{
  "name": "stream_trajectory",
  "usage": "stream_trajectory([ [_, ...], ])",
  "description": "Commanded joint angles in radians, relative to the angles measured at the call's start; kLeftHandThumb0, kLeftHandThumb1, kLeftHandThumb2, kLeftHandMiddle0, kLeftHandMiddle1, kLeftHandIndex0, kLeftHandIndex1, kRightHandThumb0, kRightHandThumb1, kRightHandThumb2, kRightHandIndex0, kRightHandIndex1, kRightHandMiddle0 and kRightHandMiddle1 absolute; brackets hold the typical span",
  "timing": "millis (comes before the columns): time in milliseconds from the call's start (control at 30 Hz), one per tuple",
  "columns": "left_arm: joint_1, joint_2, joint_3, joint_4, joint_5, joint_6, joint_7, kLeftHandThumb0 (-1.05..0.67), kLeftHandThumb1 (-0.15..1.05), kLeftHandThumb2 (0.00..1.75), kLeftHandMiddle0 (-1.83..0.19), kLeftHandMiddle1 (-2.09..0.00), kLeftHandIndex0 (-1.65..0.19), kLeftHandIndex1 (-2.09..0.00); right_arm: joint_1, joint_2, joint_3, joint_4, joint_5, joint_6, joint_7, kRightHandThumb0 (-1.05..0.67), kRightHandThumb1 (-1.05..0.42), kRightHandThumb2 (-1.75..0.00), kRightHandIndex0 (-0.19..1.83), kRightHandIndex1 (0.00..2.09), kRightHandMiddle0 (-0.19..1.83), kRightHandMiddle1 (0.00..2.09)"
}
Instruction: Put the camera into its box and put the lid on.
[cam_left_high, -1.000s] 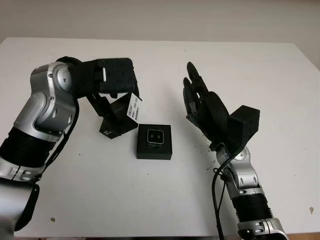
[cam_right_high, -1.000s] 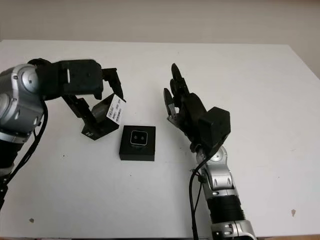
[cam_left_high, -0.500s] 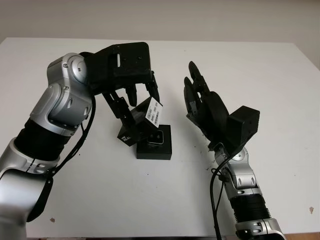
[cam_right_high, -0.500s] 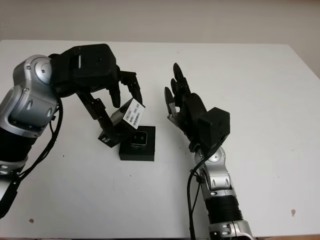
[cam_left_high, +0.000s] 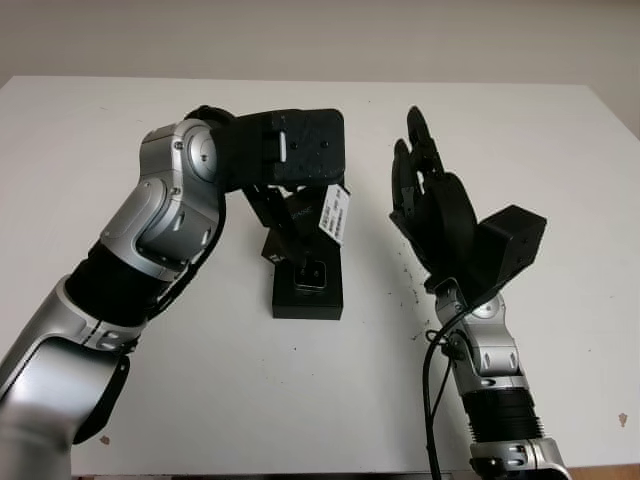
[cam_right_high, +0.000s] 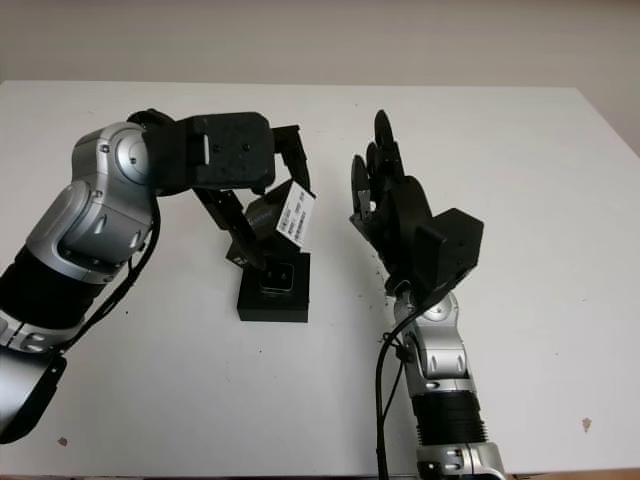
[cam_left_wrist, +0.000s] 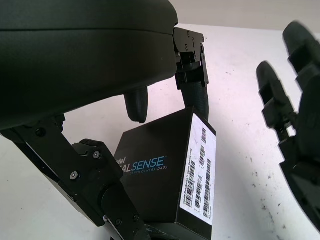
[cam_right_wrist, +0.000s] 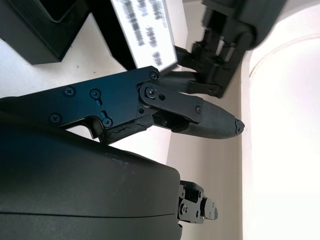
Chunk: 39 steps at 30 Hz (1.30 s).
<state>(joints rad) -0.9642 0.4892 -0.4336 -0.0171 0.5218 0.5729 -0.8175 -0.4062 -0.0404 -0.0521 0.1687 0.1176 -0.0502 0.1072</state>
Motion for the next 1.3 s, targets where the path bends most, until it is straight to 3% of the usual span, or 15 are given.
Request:
stream_trajectory([
  [0, 0.015, 0.001, -0.003, -0.010, 0.000, -0.012, -0.002, -0.24, 0.98, 0.05, -0.42, -1.99, -0.26, -1.99, -0.007, 0.000, -0.003, -0.029, -0.003, -0.015, -0.003, -0.69, -1.05, -0.69, -0.14, 0.05, -0.14, 0.05],
  [67, 0.025, 0.008, -0.001, -0.008, -0.009, -0.039, -0.006, -0.24, 0.98, 0.05, -0.36, -1.98, -0.25, -1.91, -0.007, -0.003, -0.004, -0.034, -0.003, -0.014, -0.003, -0.69, -1.05, -0.70, -0.14, 0.05, -0.15, 0.04],
  [267, 0.034, 0.029, 0.011, -0.006, -0.019, -0.089, -0.030, -0.29, 0.99, 0.05, -0.42, -2.08, -0.30, -1.75, -0.004, -0.001, -0.001, -0.037, -0.005, -0.010, -0.003, -0.70, -1.05, -0.69, -0.15, 0.04, -0.15, 0.04],
  [533, -0.030, 0.056, -0.011, -0.050, 0.037, 0.065, -0.165, -0.29, 1.00, 0.05, -0.45, -1.98, -0.16, -1.84, -0.005, 0.003, -0.002, -0.020, -0.002, -0.005, 0.001, -0.70, -1.05, -0.69, -0.15, 0.04, -0.16, 0.04],
  [633, -0.047, 0.061, -0.009, -0.059, 0.037, 0.124, -0.205, -0.25, 1.00, 0.06, -0.43, -2.06, 0.11, -1.86, -0.006, 0.002, 0.000, -0.014, -0.005, -0.006, 0.001, -0.68, -1.05, -0.69, -0.15, 0.05, -0.16, 0.04],
  [700, -0.050, 0.069, -0.007, -0.068, 0.034, 0.137, -0.219, -0.24, 1.01, 0.06, -0.42, -2.08, 0.17, -1.78, -0.004, 0.004, 0.001, -0.013, -0.005, -0.008, 0.003, -0.67, -1.05, -0.70, -0.15, 0.05, -0.15, 0.04],
  [767, -0.048, 0.075, -0.006, -0.076, 0.033, 0.144, -0.225, -0.24, 1.00, 0.05, -0.41, -2.09, 0.19, -1.56, -0.001, 0.005, 0.003, -0.017, -0.004, -0.006, 0.004, -0.66, -1.05, -0.71, -0.15, 0.05, -0.15, 0.04],
  [800, -0.048, 0.080, -0.008, -0.077, 0.032, 0.139, -0.226, -0.24, 1.00, 0.05, -0.40, -2.09, 0.19, -1.61, 0.000, 0.005, 0.005, -0.018, -0.006, -0.008, 0.004, -0.65, -1.05, -0.71, -0.15, 0.05, -0.15, 0.04],
  [867, -0.046, 0.087, -0.011, -0.074, 0.033, 0.125, -0.226, -0.26, 1.00, 0.05, -0.45, -2.07, -0.04, -1.78, 0.002, 0.004, 0.005, -0.018, -0.006, -0.011, 0.006, -0.65, -1.05, -0.71, -0.15, 0.05, -0.15, 0.04],
  [967, -0.045, 0.093, -0.016, -0.068, 0.037, 0.116, -0.228, -0.27, 1.00, 0.05, -0.54, -2.05, -0.23, -1.77, 0.002, 0.005, 0.004, -0.017, -0.004, -0.008, 0.007, -0.65, -1.05, -0.70, -0.15, 0.05, -0.15, 0.04],
  [1267, -0.025, 0.089, -0.050, -0.049, 0.061, 0.120, -0.226, -0.27, 1.01, 0.06, -0.51, -2.00, -0.29, -1.75, 0.006, 0.003, 0.005, -0.016, -0.010, -0.010, 0.010, -0.65, -1.05, -0.70, -0.15, 0.05, -0.15, 0.05],
])
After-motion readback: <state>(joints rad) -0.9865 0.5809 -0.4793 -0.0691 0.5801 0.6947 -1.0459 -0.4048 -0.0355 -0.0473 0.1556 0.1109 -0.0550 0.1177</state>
